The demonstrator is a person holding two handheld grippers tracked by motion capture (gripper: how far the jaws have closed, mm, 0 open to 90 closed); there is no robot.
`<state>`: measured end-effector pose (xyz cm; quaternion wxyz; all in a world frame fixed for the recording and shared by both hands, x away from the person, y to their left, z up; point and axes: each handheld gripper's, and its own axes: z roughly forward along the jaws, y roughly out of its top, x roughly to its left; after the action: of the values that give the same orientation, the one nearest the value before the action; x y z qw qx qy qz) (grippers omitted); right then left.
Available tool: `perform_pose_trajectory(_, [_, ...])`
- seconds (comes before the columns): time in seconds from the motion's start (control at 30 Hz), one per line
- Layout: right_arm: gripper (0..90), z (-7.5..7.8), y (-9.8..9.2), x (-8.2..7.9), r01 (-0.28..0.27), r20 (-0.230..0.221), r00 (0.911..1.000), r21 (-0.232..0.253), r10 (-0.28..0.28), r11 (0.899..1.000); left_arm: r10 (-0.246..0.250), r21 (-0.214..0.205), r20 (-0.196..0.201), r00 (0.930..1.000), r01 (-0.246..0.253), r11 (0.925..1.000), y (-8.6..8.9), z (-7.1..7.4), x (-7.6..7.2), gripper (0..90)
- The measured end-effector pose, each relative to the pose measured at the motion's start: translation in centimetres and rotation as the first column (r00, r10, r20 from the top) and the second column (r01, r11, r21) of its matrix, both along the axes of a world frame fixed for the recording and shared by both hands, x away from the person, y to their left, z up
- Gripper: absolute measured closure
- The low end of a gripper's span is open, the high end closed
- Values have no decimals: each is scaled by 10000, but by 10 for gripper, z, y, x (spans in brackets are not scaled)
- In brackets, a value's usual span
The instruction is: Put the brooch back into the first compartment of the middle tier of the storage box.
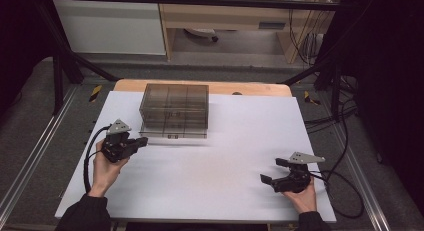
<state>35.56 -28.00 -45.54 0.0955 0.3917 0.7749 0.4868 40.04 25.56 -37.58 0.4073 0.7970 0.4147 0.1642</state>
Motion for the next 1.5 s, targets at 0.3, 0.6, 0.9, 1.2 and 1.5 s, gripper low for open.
perform_pose_trajectory(0.3, [5, 0, 0, 0, -12, 4, 10000, -6, 12, 10000, -54, 69, 54, 10000, 53, 10000, -2, 9, 4, 890])
perform_pose_trajectory(0.6, [5, 0, 0, 0, -7, 8, 10000, -16, 7, 10000, -60, 233, 38, 10000, 59, 9997, -3, 15, 11, 890])
perform_pose_trajectory(0.9, [5, 0, 0, 0, -2, 4, 10000, -13, 2, 10000, 14, 276, 13, 10000, -14, 9996, -4, 20, 18, 890])
perform_pose_trajectory(1.2, [5, 0, 0, 0, -9, 4, 10000, -36, 9, 10000, 60, 369, 13, 10000, -61, 9993, -8, 26, 25, 890])
perform_pose_trajectory(1.5, [5, 0, 0, 0, -17, 11, 10000, -53, 17, 10000, 177, 451, -64, 9998, -174, 9988, -9, 29, 35, 889])
